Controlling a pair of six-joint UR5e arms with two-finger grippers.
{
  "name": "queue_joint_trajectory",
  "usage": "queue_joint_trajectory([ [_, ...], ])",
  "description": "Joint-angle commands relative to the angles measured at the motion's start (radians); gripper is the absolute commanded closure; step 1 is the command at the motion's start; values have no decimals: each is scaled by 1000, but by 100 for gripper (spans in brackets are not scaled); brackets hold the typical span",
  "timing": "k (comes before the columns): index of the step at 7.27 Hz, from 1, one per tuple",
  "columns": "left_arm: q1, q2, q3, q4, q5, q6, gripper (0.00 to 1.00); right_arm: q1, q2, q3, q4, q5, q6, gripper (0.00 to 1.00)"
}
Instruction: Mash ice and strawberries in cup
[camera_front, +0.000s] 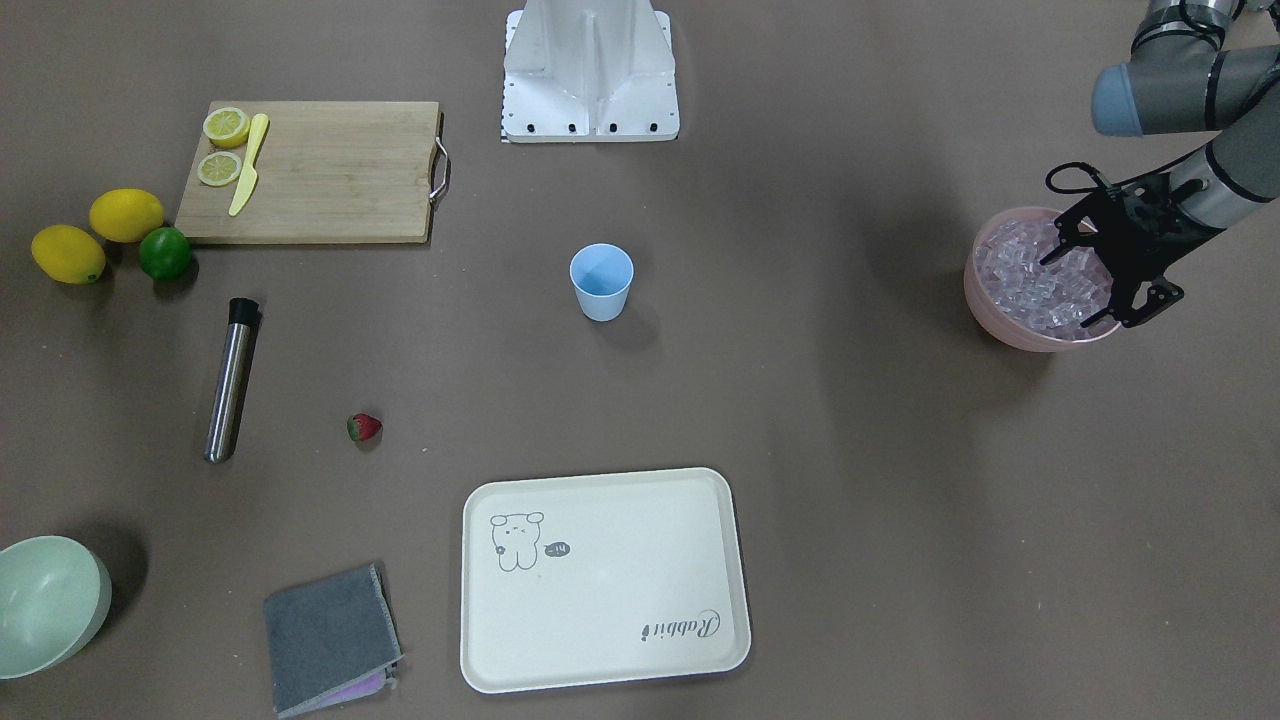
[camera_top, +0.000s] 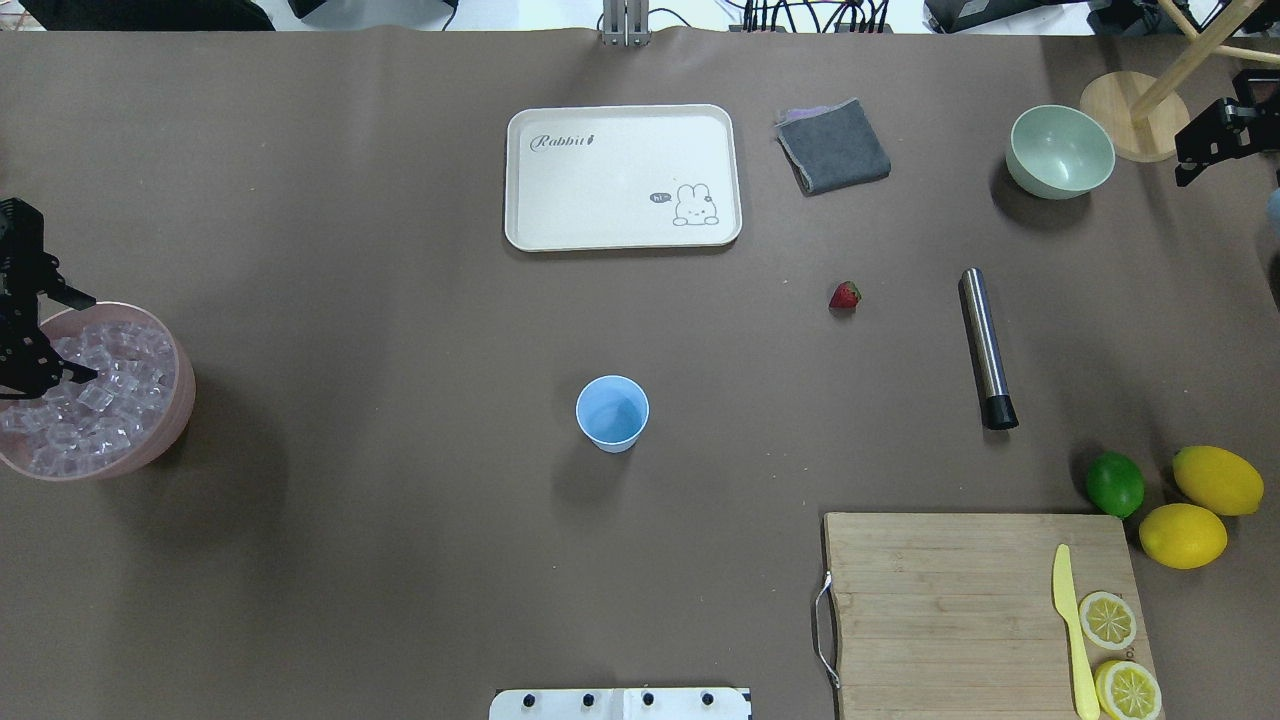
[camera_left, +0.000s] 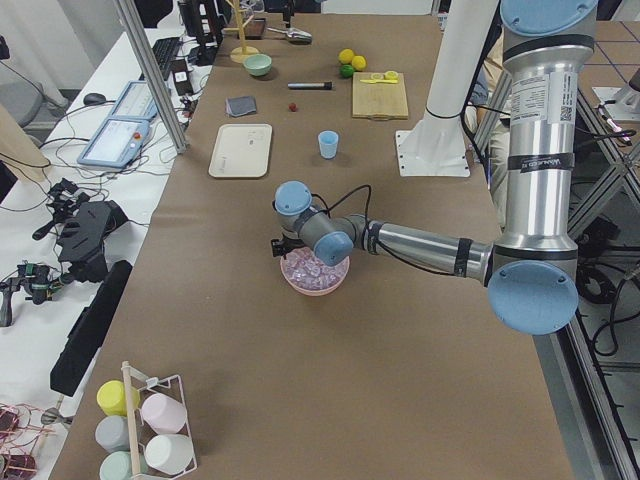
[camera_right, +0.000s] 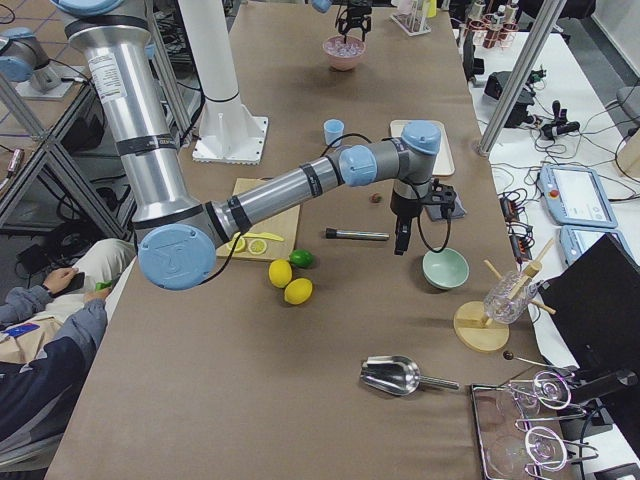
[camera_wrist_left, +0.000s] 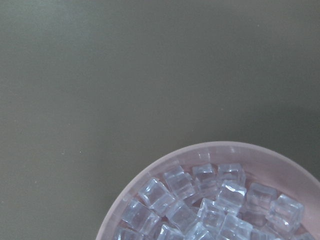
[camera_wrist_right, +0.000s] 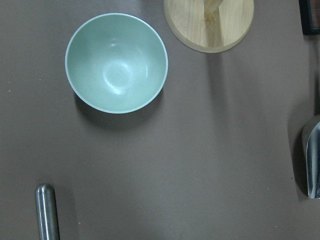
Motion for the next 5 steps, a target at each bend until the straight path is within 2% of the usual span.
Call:
queue_joint_trajectory([
  [1, 53, 8, 8, -1, 12, 13, 6, 0, -25, 27, 0, -23, 1, 0],
  [5, 93, 28, 8, -23, 12, 36, 6, 0, -51, 44, 0, -66, -1, 0],
])
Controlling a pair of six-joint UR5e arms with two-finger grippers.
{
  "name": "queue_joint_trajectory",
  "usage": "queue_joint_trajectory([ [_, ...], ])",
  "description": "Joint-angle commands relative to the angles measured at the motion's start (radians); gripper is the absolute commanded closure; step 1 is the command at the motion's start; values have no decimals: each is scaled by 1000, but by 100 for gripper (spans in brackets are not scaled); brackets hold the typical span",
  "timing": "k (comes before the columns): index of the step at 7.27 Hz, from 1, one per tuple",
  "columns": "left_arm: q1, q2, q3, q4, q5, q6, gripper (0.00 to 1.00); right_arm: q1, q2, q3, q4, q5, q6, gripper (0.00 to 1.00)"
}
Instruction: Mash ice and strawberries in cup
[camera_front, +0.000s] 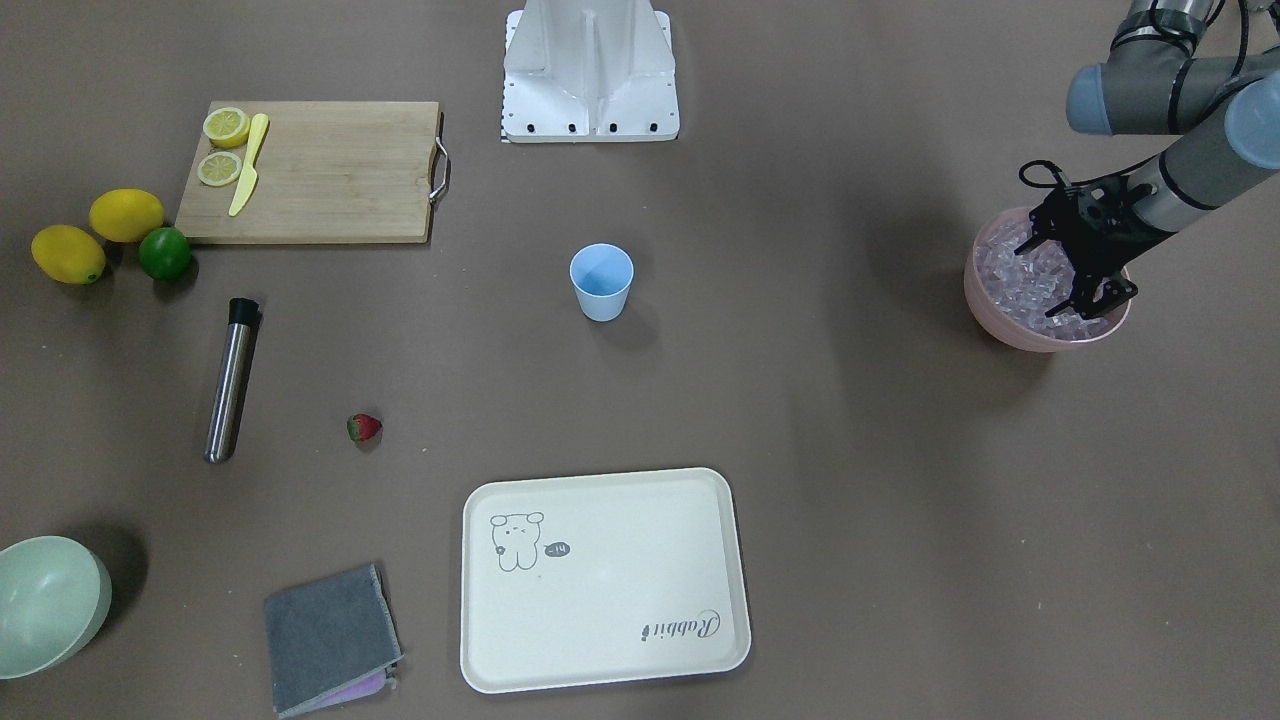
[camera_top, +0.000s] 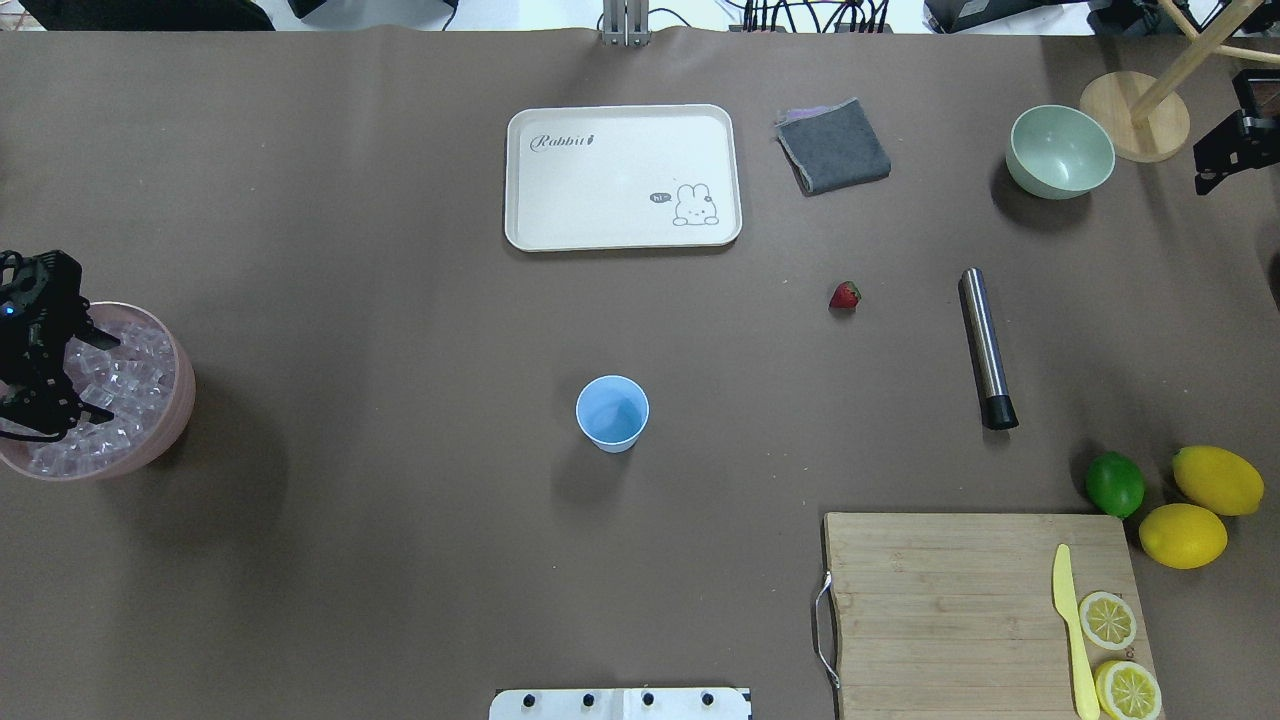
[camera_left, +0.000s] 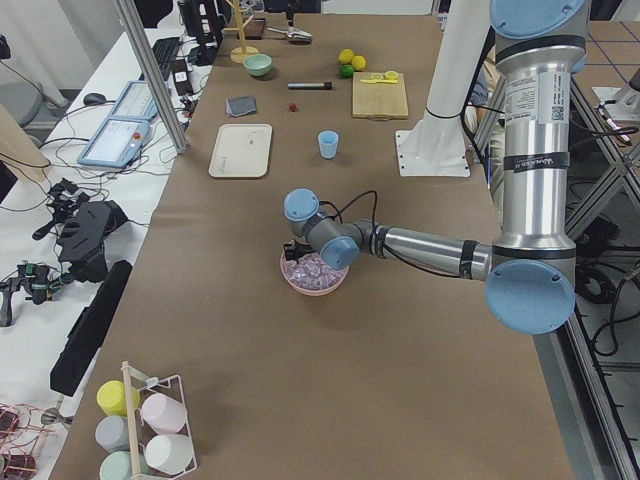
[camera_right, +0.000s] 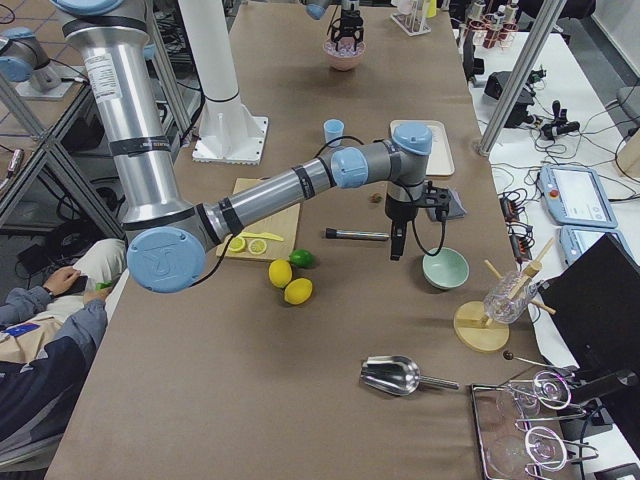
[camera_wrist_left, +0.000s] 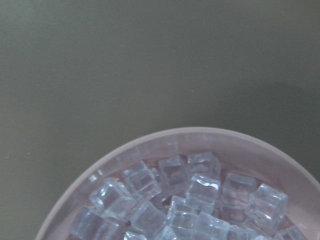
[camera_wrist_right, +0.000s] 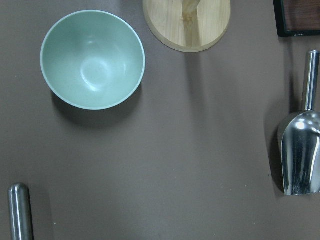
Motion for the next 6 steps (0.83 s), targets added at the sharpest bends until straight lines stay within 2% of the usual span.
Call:
queue_joint_trajectory([
  [1, 20, 4, -1, -4, 1, 4, 6, 0, -10, 5, 0, -15, -1, 0],
  [3, 45, 4, -1, -12, 5, 3, 3, 0, -10, 6, 0, -15, 1, 0],
  [4, 54, 17, -2, -19, 34, 0, 17, 0, -8, 6, 0, -15, 1, 0],
  [6, 56, 14, 3, -15, 47, 1, 100, 0, -2, 6, 0, -15, 1, 0],
])
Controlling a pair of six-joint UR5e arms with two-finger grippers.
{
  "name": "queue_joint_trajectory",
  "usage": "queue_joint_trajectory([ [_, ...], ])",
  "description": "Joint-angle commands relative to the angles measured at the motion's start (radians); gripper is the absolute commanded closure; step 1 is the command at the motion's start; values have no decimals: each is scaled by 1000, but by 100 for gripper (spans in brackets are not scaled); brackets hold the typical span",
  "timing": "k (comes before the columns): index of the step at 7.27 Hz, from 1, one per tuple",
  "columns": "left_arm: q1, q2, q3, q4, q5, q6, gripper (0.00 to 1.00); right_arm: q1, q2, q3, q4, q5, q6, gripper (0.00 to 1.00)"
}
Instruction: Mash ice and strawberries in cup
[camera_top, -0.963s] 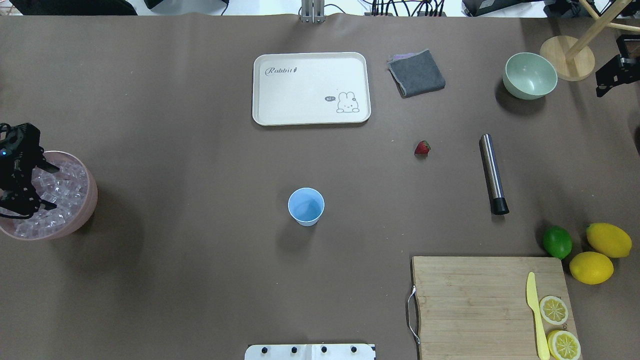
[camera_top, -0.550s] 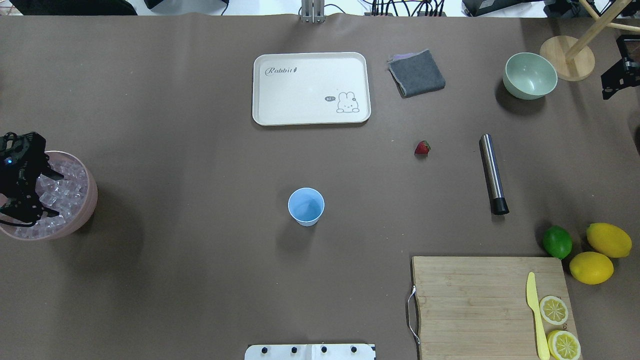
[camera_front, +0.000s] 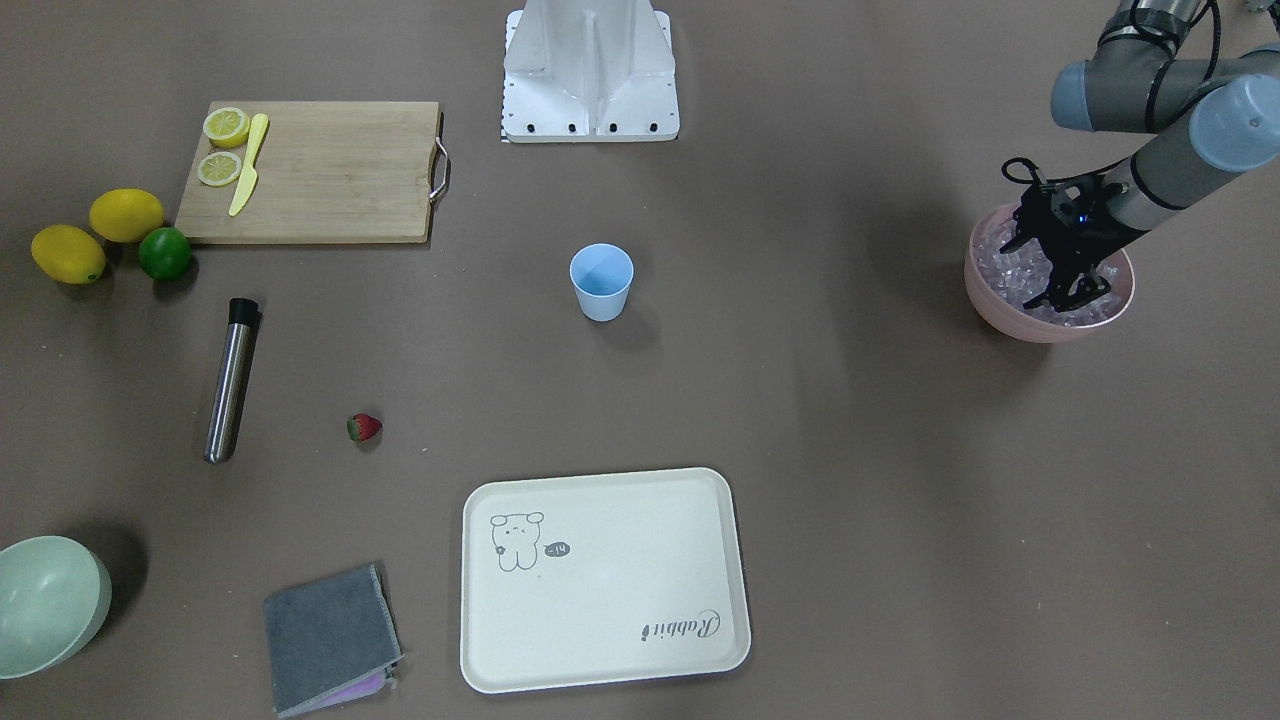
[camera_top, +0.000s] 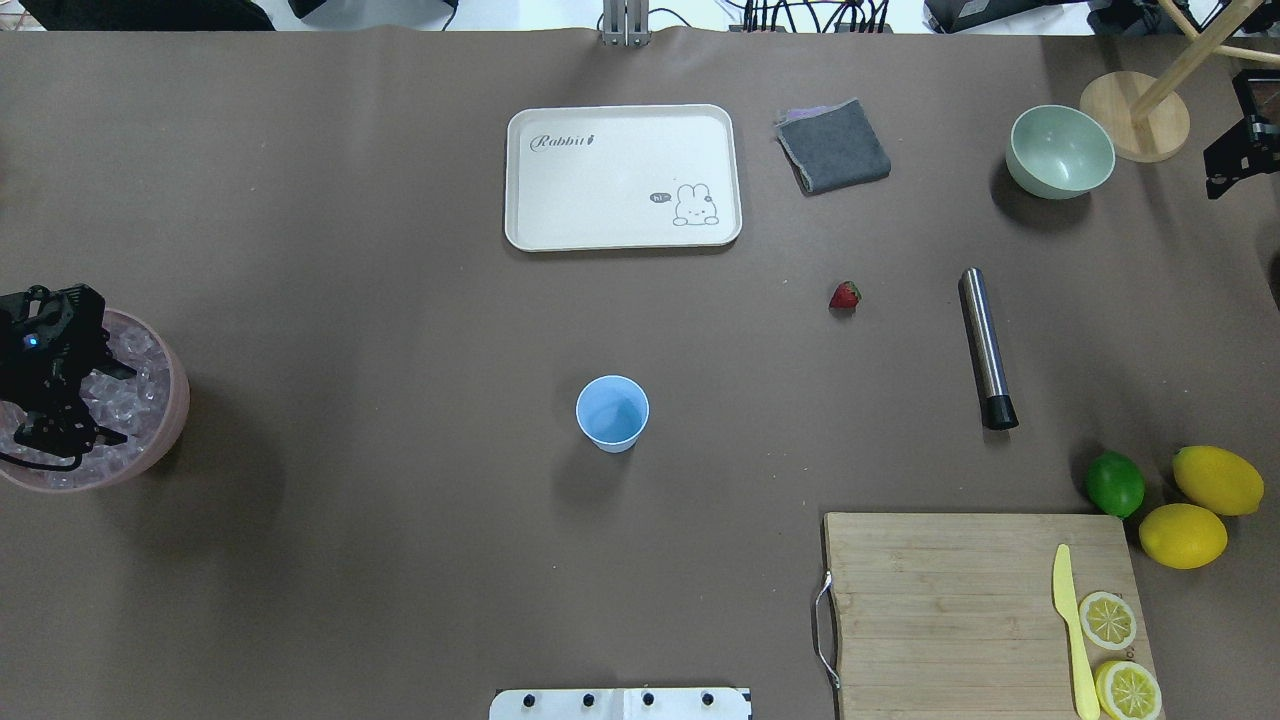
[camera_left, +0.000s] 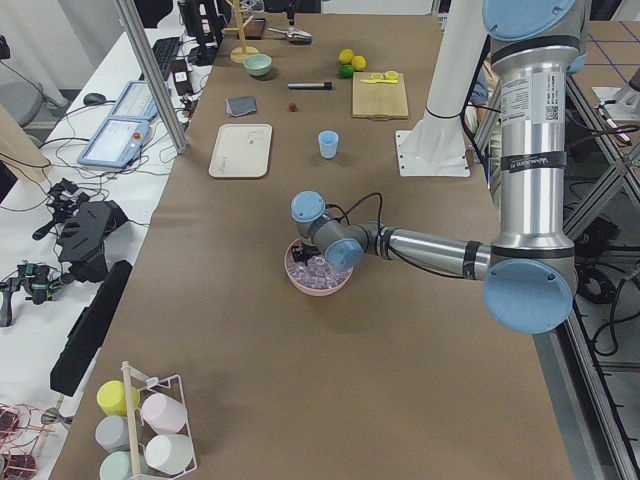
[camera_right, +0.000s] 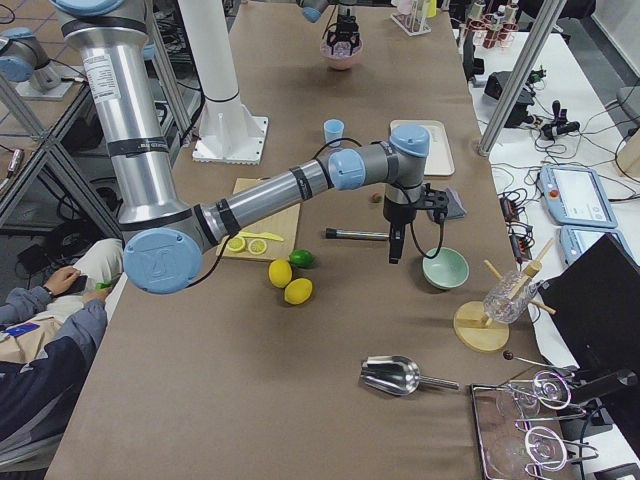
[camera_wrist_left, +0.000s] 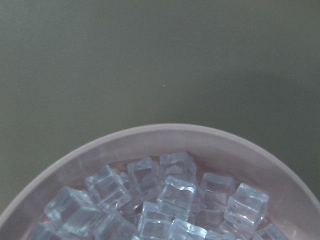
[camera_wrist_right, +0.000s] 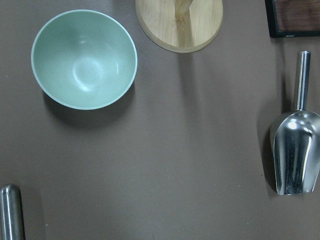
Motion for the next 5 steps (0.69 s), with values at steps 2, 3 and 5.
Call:
queue_joint_trajectory([
  [2, -2, -11, 1, 8, -5, 4, 100, 0, 6, 14, 0, 3, 29, 0],
  [3, -10, -14, -2, 13, -7, 4, 100, -3, 6, 17, 0, 3, 35, 0],
  [5, -54, -21, -2, 11, -60, 7, 100, -8, 9, 20, 0, 3, 35, 0],
])
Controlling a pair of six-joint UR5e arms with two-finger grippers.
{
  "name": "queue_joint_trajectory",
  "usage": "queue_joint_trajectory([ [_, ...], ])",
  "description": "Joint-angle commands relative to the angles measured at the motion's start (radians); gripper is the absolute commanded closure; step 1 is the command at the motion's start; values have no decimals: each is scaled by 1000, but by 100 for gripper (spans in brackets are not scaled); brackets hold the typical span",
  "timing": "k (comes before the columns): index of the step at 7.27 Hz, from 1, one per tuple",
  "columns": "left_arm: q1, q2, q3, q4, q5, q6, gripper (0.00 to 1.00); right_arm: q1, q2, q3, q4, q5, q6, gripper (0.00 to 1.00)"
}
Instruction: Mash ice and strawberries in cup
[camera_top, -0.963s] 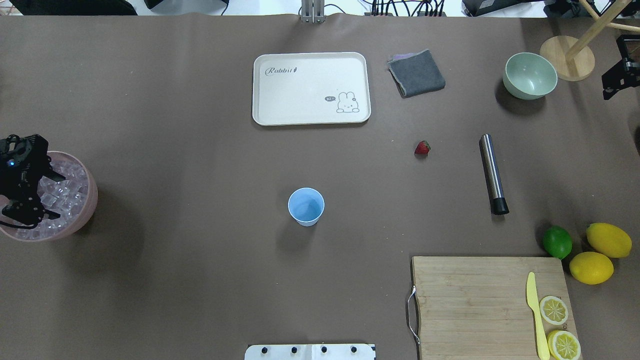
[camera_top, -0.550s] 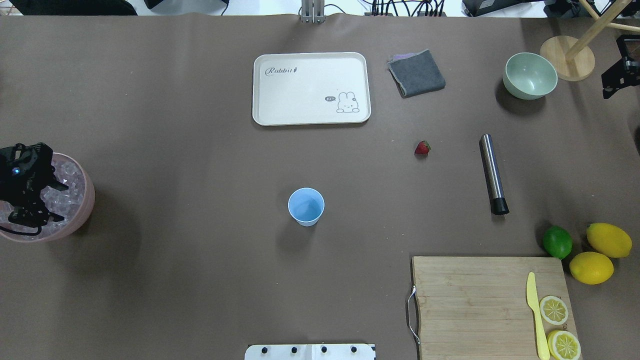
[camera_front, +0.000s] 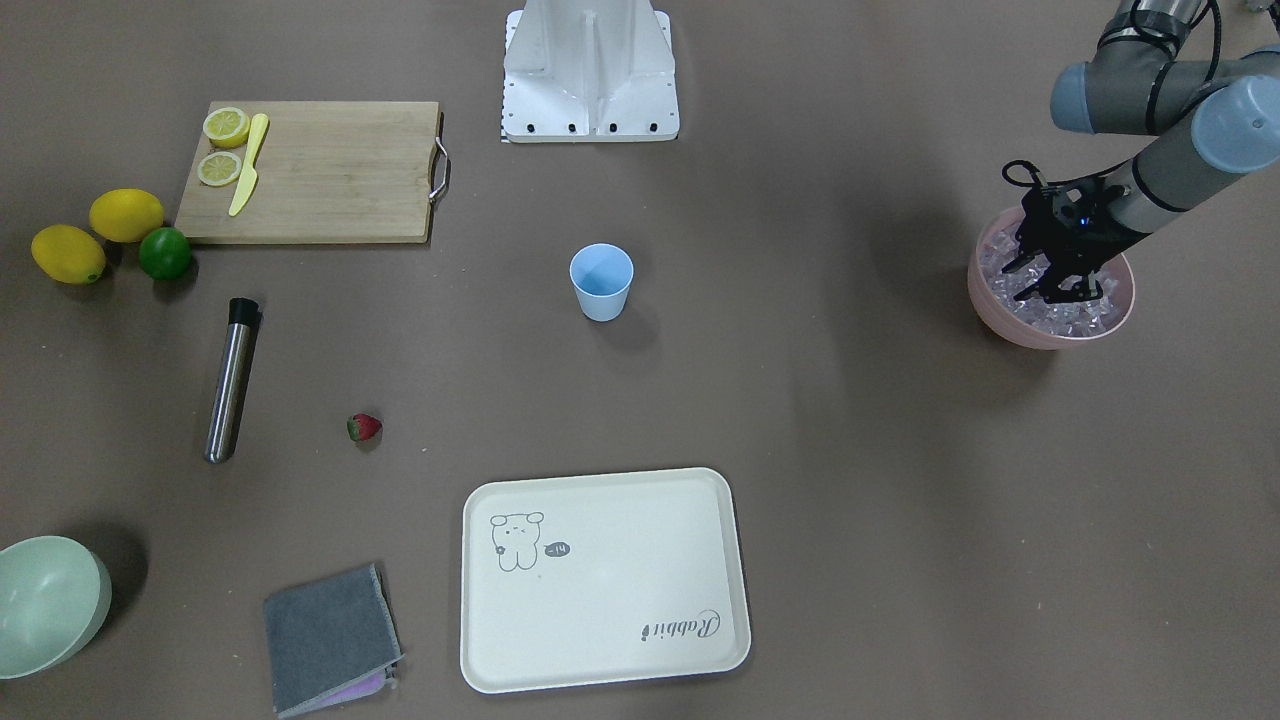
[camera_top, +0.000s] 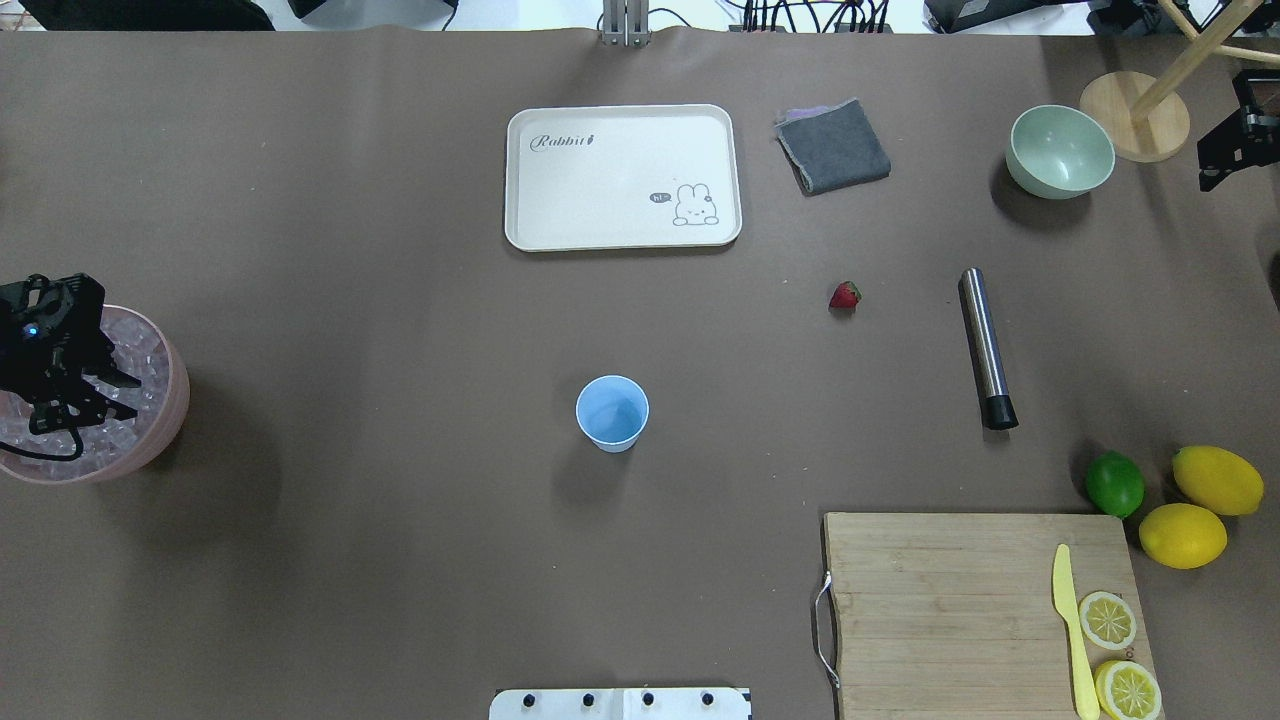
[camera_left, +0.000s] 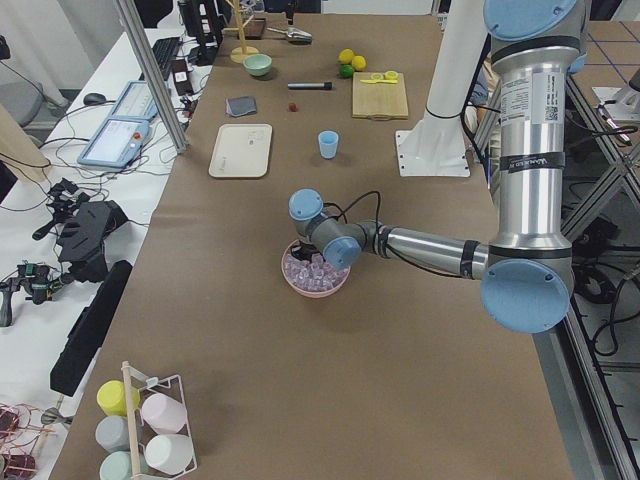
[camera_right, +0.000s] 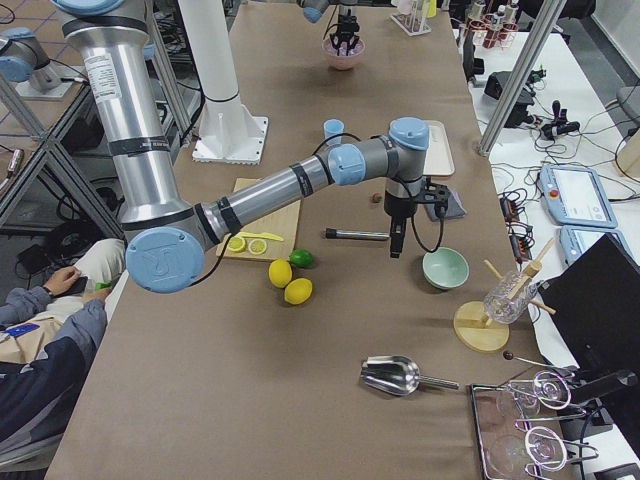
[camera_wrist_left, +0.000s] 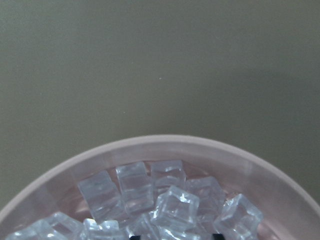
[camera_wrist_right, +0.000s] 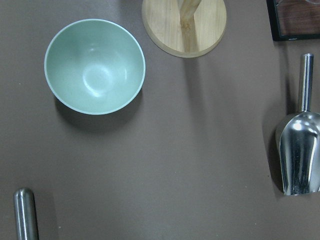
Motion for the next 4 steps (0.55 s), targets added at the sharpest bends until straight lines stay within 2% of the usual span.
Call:
queue_joint_trajectory([
  [1, -49, -8, 0, 0, -70, 5, 100, -5, 5, 0, 0, 0, 2, 0],
  [4, -95, -48, 2, 20, -95, 5, 100, -9, 5, 2, 0, 2, 2, 0],
])
